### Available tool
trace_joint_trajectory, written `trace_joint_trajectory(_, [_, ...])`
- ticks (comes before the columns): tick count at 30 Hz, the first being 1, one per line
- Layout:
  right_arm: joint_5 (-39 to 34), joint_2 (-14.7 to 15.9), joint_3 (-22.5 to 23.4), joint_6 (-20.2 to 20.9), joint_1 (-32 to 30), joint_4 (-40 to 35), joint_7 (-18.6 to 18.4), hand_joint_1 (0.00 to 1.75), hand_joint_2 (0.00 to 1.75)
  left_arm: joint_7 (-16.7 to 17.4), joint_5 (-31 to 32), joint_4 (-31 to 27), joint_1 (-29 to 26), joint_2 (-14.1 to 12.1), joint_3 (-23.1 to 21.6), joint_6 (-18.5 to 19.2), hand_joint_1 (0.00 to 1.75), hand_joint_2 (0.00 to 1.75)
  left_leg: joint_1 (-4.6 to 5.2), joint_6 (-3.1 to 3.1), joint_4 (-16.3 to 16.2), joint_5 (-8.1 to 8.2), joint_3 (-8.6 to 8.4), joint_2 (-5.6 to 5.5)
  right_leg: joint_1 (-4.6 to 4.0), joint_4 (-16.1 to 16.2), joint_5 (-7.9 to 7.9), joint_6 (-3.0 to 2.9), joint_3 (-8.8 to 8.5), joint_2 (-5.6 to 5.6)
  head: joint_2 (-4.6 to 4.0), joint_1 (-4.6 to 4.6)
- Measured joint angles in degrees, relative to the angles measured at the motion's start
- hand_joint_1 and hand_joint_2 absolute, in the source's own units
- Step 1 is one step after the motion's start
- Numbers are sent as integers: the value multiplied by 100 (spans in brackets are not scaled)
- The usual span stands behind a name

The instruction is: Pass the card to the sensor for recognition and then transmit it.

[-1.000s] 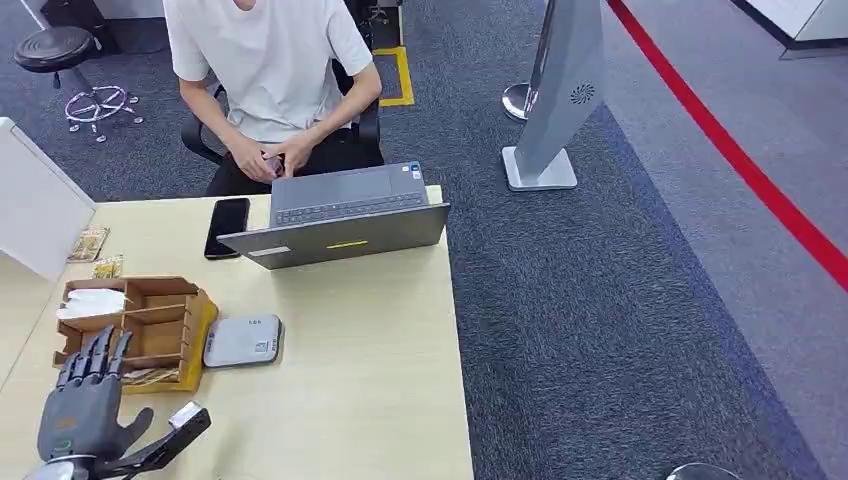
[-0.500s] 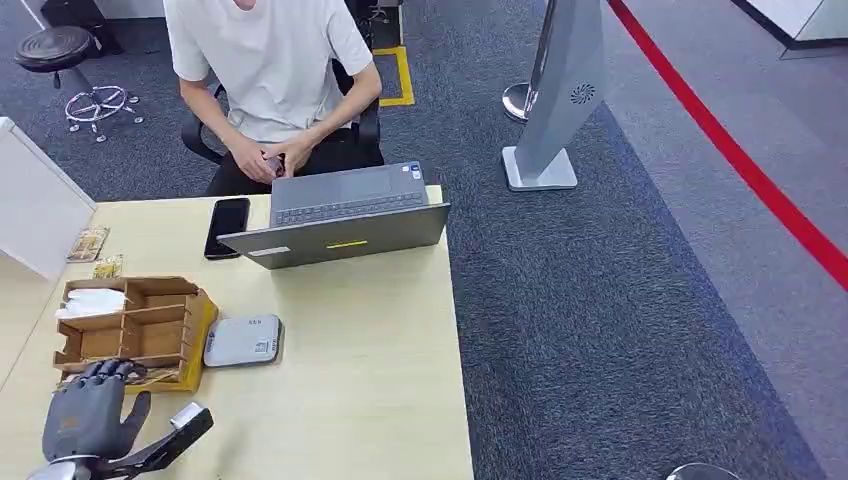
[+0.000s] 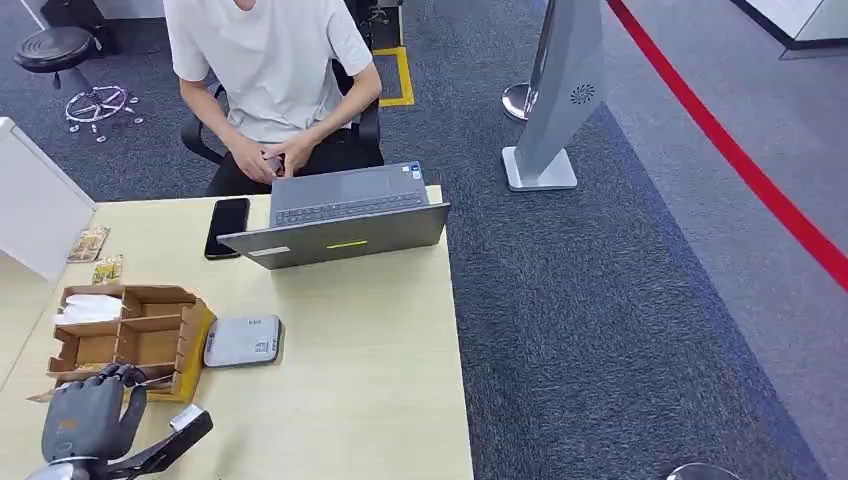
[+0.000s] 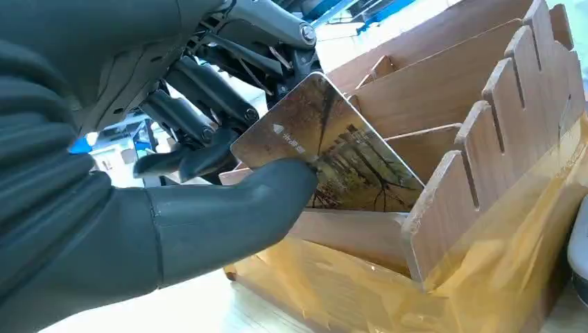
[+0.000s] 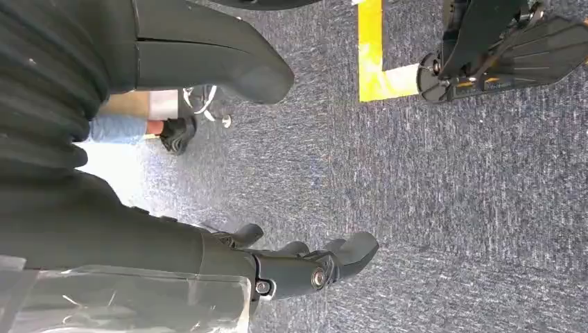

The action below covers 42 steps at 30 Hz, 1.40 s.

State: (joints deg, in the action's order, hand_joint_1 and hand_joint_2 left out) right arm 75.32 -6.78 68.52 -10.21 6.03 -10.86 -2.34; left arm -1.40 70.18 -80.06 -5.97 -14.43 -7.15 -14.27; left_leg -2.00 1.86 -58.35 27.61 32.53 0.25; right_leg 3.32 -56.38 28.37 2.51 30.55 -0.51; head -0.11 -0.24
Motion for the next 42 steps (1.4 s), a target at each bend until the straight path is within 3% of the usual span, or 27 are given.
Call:
trace_joint_trajectory(7, [2,0,0,0,0,0,0,0,175,0,0,-2,0,0,2,26,175,175,0,0,0,0,0,0,0,0,0,0,0,0,0,0])
trace_joint_trajectory(15, [-7,0,0,-9,0,0,0,0,175,-81,94,-122,-86,77,9,-325,175,175,0,0,0,0,1,0,0,0,0,0,1,0,0,2])
trace_joint_trajectory(19, [-101,2,4,-17,-1,0,0,0,175,-157,234,-632,-350,87,7,-514,175,175,0,-1,0,1,1,1,0,1,1,0,4,-2,0,0])
trace_joint_trajectory(25, [-125,2,9,-17,-2,0,0,0,175,-70,361,-1300,-639,83,4,-505,175,175,0,-3,0,3,2,0,0,1,2,1,3,0,0,0])
trace_joint_trajectory(36, [-151,2,15,-35,-1,0,0,0,175,-114,415,-1642,-791,68,4,-538,175,175,0,-3,0,3,2,1,0,1,1,1,2,0,0,0])
trace_joint_trajectory(39, [-312,4,76,-42,-2,0,0,0,175,28,776,-2058,-1023,-83,-46,-852,175,175,-1,-3,0,4,3,5,-1,1,2,1,7,-5,0,0])
trace_joint_trajectory(42, [-330,15,140,-42,-8,0,0,0,175,125,662,-2757,-1178,-371,-59,-1054,175,175,-1,-4,-1,3,6,-4,-1,3,4,1,21,7,0,-2])
